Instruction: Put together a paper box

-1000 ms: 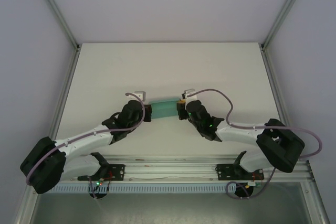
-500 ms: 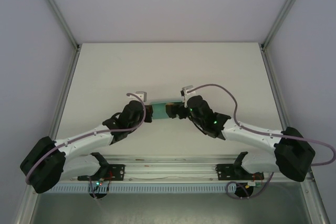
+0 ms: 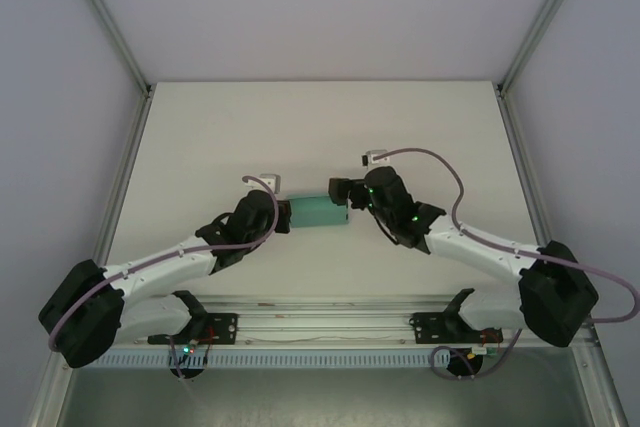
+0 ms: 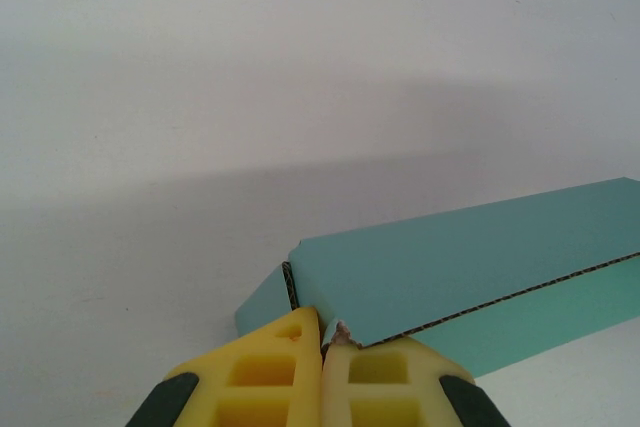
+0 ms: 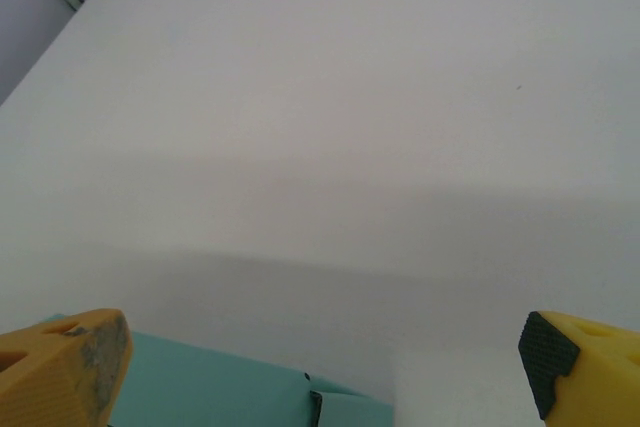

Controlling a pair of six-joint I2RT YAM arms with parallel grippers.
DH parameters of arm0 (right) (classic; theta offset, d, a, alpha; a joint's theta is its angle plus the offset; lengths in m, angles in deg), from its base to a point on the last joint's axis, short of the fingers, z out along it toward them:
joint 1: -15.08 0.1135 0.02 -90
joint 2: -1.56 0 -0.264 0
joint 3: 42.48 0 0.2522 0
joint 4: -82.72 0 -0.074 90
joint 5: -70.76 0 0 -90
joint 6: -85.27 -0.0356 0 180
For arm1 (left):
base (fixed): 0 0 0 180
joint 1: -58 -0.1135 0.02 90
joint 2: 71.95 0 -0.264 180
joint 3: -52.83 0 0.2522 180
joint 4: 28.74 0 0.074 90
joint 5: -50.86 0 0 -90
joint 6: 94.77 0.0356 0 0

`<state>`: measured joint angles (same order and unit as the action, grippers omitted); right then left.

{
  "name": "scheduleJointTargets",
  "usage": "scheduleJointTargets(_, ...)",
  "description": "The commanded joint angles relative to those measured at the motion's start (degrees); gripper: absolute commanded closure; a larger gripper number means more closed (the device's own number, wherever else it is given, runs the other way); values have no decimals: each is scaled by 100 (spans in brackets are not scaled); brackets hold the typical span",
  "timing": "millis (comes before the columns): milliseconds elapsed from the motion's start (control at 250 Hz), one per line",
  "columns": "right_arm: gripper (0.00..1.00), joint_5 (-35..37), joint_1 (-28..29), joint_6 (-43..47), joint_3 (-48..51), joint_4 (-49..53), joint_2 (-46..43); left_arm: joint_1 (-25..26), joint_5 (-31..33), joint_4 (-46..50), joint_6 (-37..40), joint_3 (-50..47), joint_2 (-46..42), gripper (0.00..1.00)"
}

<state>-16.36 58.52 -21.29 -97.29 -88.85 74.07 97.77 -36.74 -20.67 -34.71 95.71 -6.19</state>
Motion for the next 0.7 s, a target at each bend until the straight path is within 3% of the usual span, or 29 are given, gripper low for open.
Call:
scheduleJointTargets(0, 0, 17, -20, -147, -126, 302, 207, 88, -195, 1072, 65, -153, 194, 97)
scheduleJointTargets(236, 0, 91, -19, -525, 67, 498, 507, 92, -277, 1158, 158, -92, 69, 85)
scheduleJointTargets(500, 0, -70, -18, -952, 514, 345, 555, 92, -292, 1663, 515, 236, -388, 45)
scheduleJointTargets(696, 0, -46, -20, -1121, 679, 330, 626, 92, -220, 2063, 489, 536, -681, 24)
